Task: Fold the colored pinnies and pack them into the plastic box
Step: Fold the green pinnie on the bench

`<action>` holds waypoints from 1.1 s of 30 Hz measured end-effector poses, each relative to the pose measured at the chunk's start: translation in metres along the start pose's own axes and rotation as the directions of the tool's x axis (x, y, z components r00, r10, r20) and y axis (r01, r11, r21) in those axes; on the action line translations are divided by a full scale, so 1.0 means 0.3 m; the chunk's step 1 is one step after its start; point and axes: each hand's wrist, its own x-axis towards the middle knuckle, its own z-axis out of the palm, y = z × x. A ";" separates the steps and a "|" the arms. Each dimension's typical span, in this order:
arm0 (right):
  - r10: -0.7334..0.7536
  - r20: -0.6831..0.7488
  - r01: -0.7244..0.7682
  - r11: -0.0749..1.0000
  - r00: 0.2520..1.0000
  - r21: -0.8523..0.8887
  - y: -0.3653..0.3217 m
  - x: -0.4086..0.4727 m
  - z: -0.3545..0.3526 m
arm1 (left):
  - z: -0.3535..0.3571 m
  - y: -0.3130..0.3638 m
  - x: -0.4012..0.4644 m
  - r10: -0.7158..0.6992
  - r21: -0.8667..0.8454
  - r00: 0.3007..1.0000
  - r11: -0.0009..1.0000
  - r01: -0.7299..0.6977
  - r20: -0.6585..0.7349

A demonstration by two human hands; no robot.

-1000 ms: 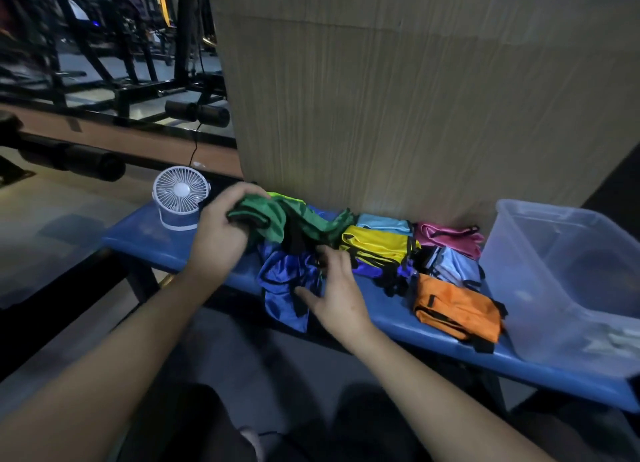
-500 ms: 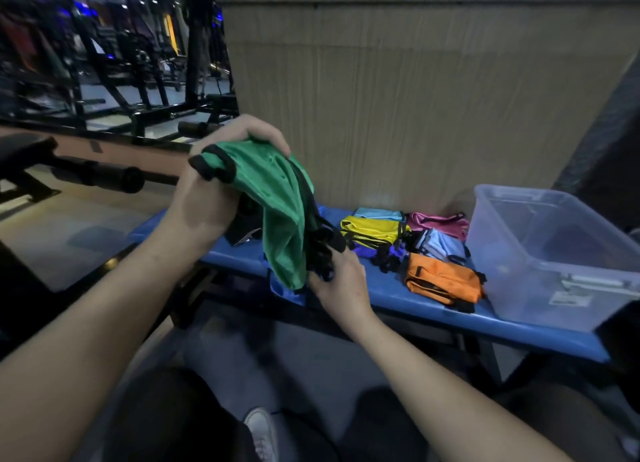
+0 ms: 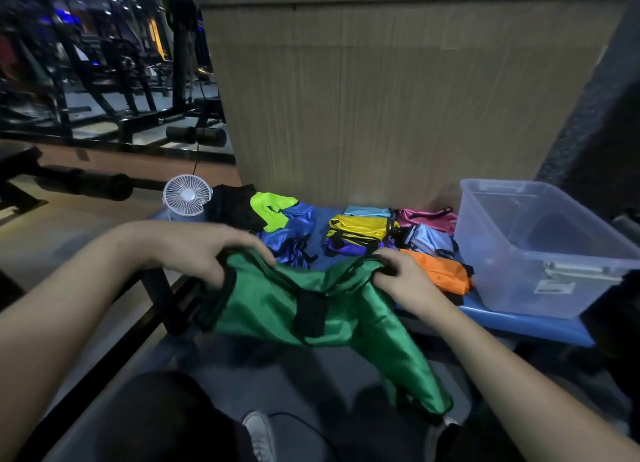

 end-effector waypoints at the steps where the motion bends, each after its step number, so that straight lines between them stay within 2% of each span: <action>1: -0.002 0.010 0.002 1.000 1.000 -0.015 -0.012 -0.004 0.001 | -0.001 0.012 -0.001 -0.028 0.035 0.998 0.999 0.026 0.055; 3: -0.008 0.023 0.009 0.998 1.000 -0.054 -0.032 -0.007 0.009 | 0.018 0.047 0.013 -0.063 -0.072 0.987 0.995 0.074 0.144; 5: -0.032 0.037 0.035 0.996 0.999 -0.086 -0.040 -0.006 0.022 | 0.047 0.084 0.039 -0.048 -0.167 0.987 0.983 0.074 0.153; 7: -0.041 0.053 0.047 0.993 0.998 -0.106 -0.047 -0.005 0.037 | 0.078 0.098 0.077 -0.022 -0.208 0.993 0.977 0.045 0.112; 11: -0.042 0.099 0.058 0.983 0.994 -0.172 -0.057 -0.005 0.065 | 0.160 0.117 0.183 0.031 -0.179 0.992 0.983 -0.052 -0.118; 13: -0.039 0.110 0.060 0.979 0.993 -0.197 -0.068 -0.006 0.082 | 0.215 0.138 0.234 0.054 -0.178 0.981 0.980 -0.088 -0.186; 17: 0.010 0.107 0.016 0.971 0.994 -0.240 -0.083 -0.007 0.094 | 0.300 0.162 0.321 0.016 -0.286 0.966 0.954 -0.092 -0.257; 21: 0.070 0.125 -0.037 0.967 0.990 -0.252 -0.057 -0.011 0.072 | 0.355 0.150 0.374 0.024 -0.429 0.973 0.895 -0.123 -0.229; 26: 0.135 0.257 -0.054 0.952 0.957 -0.301 -0.016 -0.004 0.065 | 0.391 0.142 0.414 -0.012 -0.389 0.958 0.915 -0.105 -0.288; 30: 0.155 0.381 -0.008 0.933 0.912 -0.361 0.040 -0.004 0.032 | 0.381 0.098 0.428 0.006 -0.244 0.909 0.963 -0.118 -0.417; 33: 0.193 0.422 -0.015 0.920 0.886 -0.391 0.108 -0.005 0.004 | 0.364 0.060 0.427 0.007 -0.248 0.903 0.960 -0.126 -0.431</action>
